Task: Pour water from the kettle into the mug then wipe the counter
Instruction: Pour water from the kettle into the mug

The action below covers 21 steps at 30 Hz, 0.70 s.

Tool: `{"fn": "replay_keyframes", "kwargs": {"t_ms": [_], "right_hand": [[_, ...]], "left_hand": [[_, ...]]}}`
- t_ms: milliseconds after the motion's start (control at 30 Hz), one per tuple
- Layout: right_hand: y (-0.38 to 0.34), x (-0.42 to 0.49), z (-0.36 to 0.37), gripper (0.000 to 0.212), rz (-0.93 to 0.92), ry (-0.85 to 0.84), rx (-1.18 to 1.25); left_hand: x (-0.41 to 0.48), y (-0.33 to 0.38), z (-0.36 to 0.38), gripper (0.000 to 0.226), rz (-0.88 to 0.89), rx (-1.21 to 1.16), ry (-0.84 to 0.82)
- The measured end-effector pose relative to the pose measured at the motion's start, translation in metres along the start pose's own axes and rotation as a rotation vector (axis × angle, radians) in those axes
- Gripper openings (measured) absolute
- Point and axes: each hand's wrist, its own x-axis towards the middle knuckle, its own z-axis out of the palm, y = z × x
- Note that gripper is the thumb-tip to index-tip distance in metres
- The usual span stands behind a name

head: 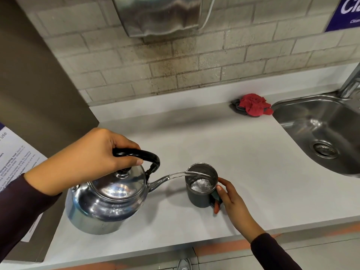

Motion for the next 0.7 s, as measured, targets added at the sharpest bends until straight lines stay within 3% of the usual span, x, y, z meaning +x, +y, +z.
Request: {"fn": "replay_keyframes", "kwargs": {"t_ms": [700], "right_hand": [[-0.002, 0.000, -0.001, 0.024, 0.018, 0.009, 0.005]], "left_hand": [[-0.001, -0.013, 0.003, 0.024, -0.023, -0.122, 0.036]]}}
